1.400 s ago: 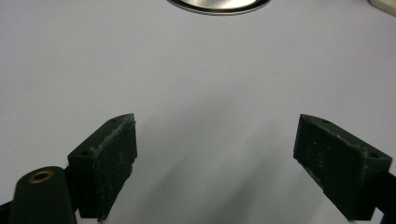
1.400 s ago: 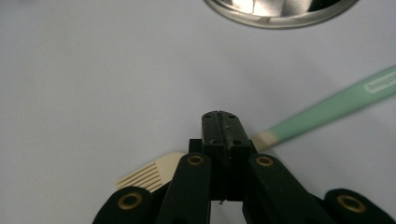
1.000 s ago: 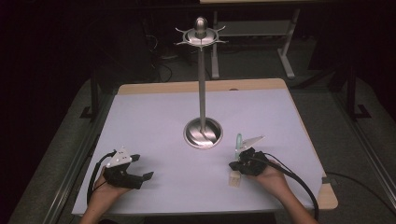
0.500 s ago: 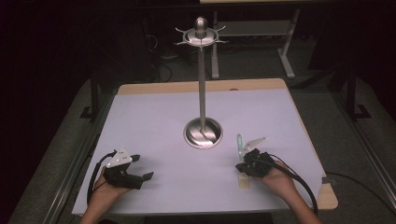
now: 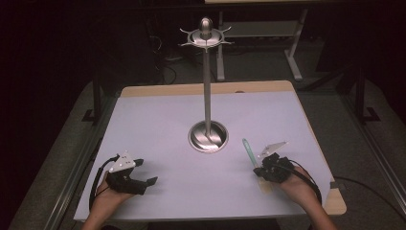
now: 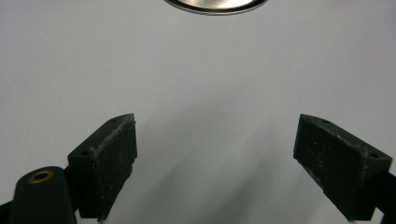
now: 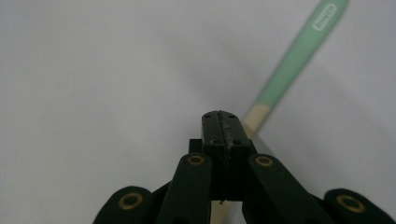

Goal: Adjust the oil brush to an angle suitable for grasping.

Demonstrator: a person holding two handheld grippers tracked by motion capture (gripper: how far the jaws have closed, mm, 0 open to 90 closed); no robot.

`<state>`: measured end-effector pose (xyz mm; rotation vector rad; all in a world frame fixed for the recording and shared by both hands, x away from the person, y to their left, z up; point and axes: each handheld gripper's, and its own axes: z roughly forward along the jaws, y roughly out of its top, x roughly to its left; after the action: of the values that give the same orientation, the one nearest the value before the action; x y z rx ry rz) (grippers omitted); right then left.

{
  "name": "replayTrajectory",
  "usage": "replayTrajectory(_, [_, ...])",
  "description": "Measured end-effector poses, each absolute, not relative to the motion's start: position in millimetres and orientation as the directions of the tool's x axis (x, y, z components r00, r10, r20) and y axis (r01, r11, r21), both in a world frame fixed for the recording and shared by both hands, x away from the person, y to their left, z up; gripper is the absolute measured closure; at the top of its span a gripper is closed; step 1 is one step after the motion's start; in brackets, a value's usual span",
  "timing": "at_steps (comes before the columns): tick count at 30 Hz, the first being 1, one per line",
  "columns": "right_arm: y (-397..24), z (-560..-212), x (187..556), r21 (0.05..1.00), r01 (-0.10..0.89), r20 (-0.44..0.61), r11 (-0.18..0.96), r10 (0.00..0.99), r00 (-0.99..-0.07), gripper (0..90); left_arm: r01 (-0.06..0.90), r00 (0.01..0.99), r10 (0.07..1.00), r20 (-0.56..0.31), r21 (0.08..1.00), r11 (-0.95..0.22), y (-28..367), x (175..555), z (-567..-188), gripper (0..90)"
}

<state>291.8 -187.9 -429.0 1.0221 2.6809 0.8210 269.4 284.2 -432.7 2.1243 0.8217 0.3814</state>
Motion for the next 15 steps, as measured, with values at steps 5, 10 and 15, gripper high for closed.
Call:
replayTrajectory(5, [-200, -427, 290, 0.536, 0.581, 0.009, 0.613, 0.684, -0.730, 90.0, 0.427, 0.740, 0.672, -0.009, 0.778, -0.460, 285, 269, -432, 13.1])
replayTrajectory(10, [-211, -431, 288, 0.527, 0.610, 0.009, 0.592, 0.714, -0.700, 90.0, 0.423, 0.743, 0.669, -0.005, 0.779, -0.463, 284, 269, -432, 13.1])
replayTrajectory(15, [-206, -421, 284, 0.564, 0.592, 0.048, 0.576, 0.693, -0.720, 90.0, 0.422, 0.744, 0.669, -0.004, 0.779, -0.464, 284, 269, -433, 13.2])
